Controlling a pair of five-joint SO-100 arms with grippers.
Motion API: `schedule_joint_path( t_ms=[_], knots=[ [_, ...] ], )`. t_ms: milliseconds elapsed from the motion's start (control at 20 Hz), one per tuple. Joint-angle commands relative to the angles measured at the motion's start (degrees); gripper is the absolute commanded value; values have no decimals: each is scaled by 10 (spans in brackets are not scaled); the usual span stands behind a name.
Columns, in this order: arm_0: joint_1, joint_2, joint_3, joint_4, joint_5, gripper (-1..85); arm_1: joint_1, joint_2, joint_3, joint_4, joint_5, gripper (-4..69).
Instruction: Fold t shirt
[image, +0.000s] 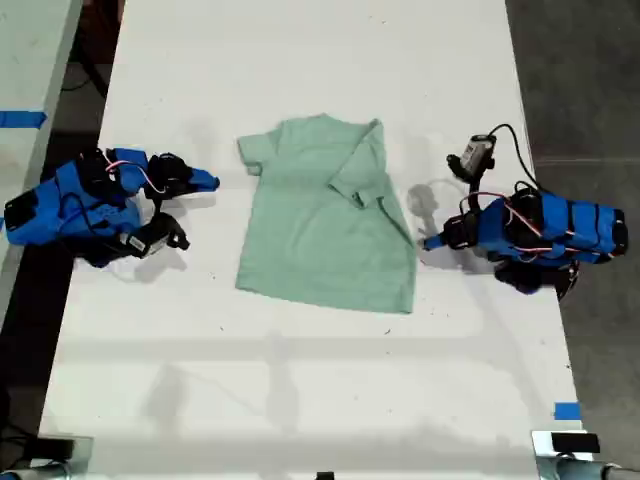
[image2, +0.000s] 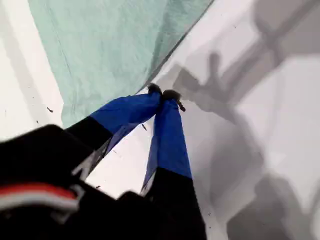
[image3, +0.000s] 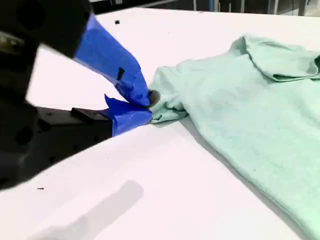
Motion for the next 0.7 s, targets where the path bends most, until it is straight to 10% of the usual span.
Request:
schedule_joint_path(
  t_ms=[0, 650],
  knots=[
    [54, 3, 6, 8, 53, -3, -11, 4, 30, -12, 0, 14],
    [6, -7, -12, 6, 51, -3, -9, 4, 30, -12, 0, 14]
  ],
)
